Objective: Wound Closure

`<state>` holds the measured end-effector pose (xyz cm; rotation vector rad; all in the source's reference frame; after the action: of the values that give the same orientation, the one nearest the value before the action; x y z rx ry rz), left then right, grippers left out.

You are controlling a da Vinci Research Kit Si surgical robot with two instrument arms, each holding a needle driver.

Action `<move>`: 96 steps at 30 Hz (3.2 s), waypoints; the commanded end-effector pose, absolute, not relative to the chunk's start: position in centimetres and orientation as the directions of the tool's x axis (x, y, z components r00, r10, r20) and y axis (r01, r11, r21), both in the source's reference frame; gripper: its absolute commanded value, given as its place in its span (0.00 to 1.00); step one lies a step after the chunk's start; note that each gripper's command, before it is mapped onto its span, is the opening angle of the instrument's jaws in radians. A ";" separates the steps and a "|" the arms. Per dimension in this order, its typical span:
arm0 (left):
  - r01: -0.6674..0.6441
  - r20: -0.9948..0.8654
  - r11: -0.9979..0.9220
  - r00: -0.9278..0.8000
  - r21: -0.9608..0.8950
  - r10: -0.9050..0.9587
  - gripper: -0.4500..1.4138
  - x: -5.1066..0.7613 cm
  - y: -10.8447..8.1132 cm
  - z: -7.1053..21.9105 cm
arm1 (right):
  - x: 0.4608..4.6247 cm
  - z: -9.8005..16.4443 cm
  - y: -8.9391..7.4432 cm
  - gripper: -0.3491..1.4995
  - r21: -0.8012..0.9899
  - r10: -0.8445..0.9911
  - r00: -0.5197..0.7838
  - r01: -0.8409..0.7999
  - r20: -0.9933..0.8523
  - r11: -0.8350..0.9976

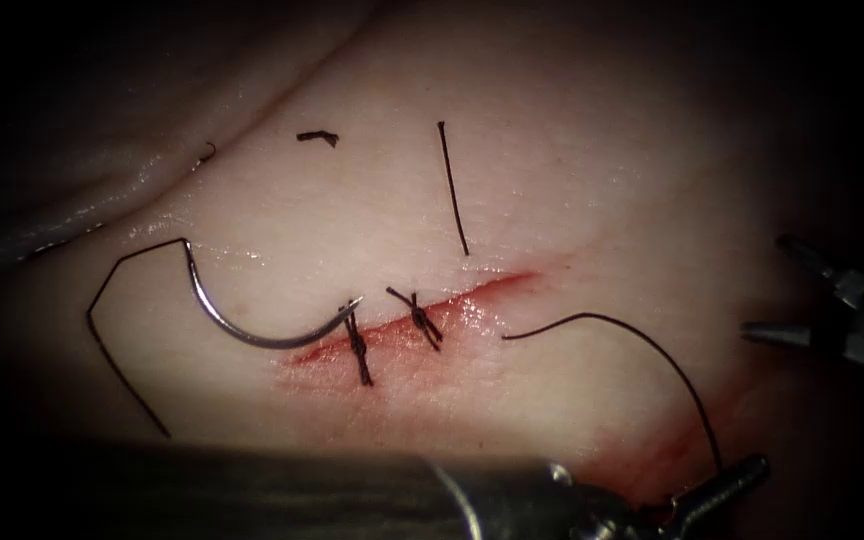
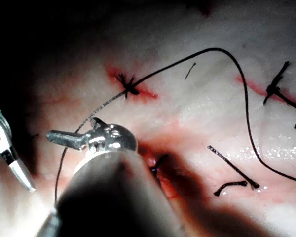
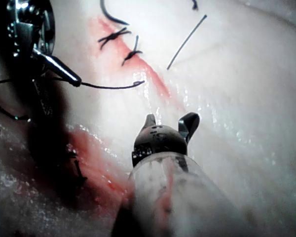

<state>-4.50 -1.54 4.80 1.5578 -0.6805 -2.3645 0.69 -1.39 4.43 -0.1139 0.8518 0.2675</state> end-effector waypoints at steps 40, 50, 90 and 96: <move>-0.034 -0.866 -0.905 -0.309 0.424 -0.394 0.00 -3.51 -1.1 5.1 | 1.90 4.3 -1.7 0.84 -0.339 -0.399 0.398 0.215 -0.826 0.916; -0.035 -0.866 -0.905 -0.311 0.423 -0.393 0.00 -3.53 -1.1 5.1 | 1.98 4.5 -1.8 0.76 -0.353 -0.427 0.387 0.250 -0.817 0.902; -0.064 -0.908 -0.925 -0.228 0.373 -0.351 0.47 -3.62 -1.3 5.0 | 1.99 5.2 -1.1 0.00 -0.248 -0.303 0.358 0.192 -0.883 0.949; -0.063 -0.909 -0.925 -0.224 0.373 -0.352 0.46 -3.61 -1.3 5.0 | 1.99 5.3 -1.0 0.00 -0.236 -0.289 0.362 0.185 -0.886 0.954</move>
<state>-3.57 -1.28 4.93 1.8250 -0.5013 -2.2658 1.91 -0.99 5.23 -0.1004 1.1594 -0.3027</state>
